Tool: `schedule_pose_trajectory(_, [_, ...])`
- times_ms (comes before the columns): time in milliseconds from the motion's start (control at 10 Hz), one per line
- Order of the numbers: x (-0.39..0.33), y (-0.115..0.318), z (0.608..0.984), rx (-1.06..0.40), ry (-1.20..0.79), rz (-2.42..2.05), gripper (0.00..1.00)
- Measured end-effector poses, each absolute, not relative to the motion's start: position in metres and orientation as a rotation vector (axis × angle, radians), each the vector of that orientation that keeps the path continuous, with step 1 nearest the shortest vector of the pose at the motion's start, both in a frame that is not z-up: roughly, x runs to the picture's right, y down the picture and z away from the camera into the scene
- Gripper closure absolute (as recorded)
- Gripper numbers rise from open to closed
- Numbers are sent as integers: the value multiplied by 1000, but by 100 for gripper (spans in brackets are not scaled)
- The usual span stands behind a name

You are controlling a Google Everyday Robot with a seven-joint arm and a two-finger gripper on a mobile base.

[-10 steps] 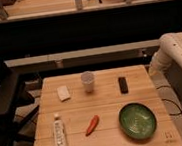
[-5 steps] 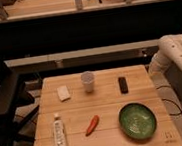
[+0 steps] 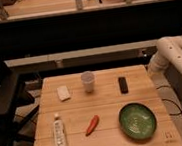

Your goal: Push the eraser across the table

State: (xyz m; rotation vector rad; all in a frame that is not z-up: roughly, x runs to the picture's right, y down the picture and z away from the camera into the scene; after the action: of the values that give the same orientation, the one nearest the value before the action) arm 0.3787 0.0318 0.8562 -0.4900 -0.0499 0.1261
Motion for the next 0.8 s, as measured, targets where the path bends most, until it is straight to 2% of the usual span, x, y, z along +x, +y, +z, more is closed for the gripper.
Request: schedule_pose_trajectory(800, [372,42,878,-500,-41,149,100])
